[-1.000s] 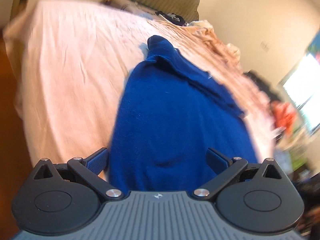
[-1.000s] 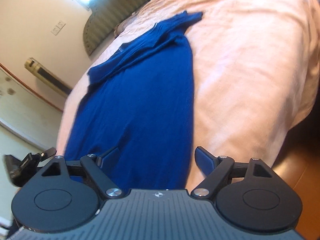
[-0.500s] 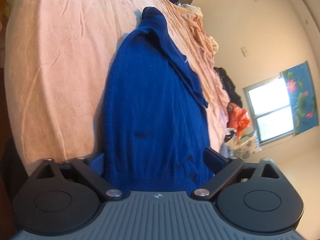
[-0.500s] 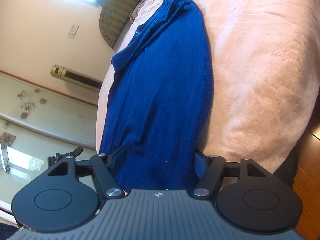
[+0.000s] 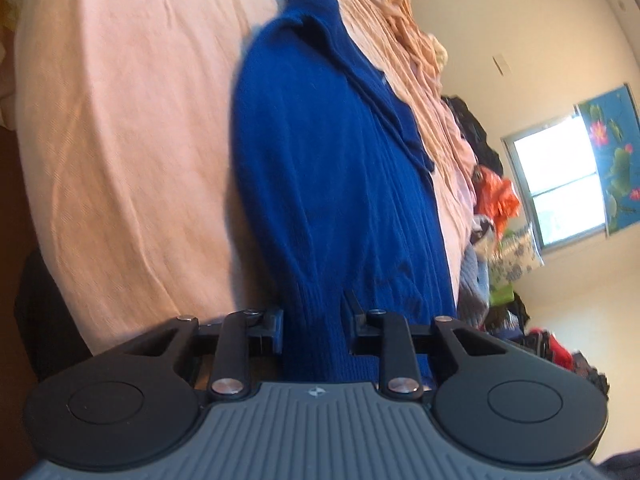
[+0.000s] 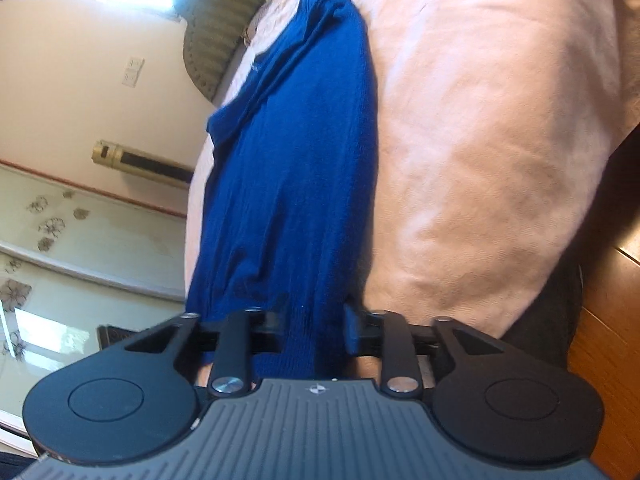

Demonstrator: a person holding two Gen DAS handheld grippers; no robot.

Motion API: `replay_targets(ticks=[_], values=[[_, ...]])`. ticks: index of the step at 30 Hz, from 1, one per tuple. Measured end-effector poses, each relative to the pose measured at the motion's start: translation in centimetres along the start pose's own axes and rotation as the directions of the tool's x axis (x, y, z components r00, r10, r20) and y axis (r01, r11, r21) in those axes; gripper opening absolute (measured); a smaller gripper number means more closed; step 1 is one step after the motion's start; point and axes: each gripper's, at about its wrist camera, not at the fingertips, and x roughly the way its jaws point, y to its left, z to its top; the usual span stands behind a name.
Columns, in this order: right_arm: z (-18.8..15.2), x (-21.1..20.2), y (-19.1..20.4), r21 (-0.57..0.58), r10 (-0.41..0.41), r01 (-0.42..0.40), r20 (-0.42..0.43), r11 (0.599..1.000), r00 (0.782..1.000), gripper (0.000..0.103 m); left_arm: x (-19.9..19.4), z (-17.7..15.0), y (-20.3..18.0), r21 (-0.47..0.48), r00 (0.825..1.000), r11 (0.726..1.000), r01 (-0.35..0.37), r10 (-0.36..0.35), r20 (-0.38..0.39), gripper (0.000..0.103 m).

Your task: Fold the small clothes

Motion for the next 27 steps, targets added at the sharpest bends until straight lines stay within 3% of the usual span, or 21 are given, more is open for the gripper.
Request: replay_targets(ticks=[3,6,10,19,20,21,22,25,27], values=[[0.2,-0.2,-0.2,0.005,-0.005,0.005,0.006,1.0,1.0,0.045,0.4,-0.2,0.4,-0.023,0.999,0.999,0.037,-0.038,-0.035,0.027],[0.0,0.6,-0.1,0.007,0.019,-0.018,-0.04,1.0,0.999,0.045,0.5,-0.3,0.6,-0.034,0.998,0.998,0.048,-0.049,-0.033,0.027],[-0.5,2.0,0.8,-0.035,0.02,-0.024,-0.102,0.999,0.995,0.036,0.5,-0.4,1.0,-0.05,0.998,0.997,0.061,-0.062,-0.023,0.027],[-0.8,1.7,-0.5,0.029,0.052,-0.05,-0.097,0.998,0.994,0.033,-0.2,-0.7,1.2,-0.064,0.998,0.996,0.063,-0.064,-0.024,0.026],[-0.8,1.8,-0.5,0.03,0.053,-0.051,-0.092,0.998,0.994,0.031,-0.3,-0.8,1.1,-0.058,0.998,0.996,0.06,-0.062,-0.02,0.026],[-0.9,1.8,-0.5,0.028,0.053,-0.051,-0.088,0.998,0.995,0.015,-0.3,-0.8,1.0,-0.051,0.998,0.997,0.055,-0.056,-0.015,0.019],[-0.9,1.7,-0.5,0.026,0.05,-0.048,-0.076,0.998,0.996,0.011,-0.4,-1.0,0.7,-0.026,0.999,0.999,0.036,-0.037,-0.002,0.009],[-0.9,0.9,0.2,-0.023,0.072,-0.073,-0.031,0.997,0.997,0.011,-0.8,-1.2,-1.0,0.075,0.999,0.996,-0.038,0.036,0.029,0.009],[-0.5,0.3,1.1,-0.045,0.099,-0.099,-0.002,0.994,0.995,0.011,-1.6,-0.9,-2.0,0.116,0.999,0.993,-0.011,0.007,0.037,0.009]])
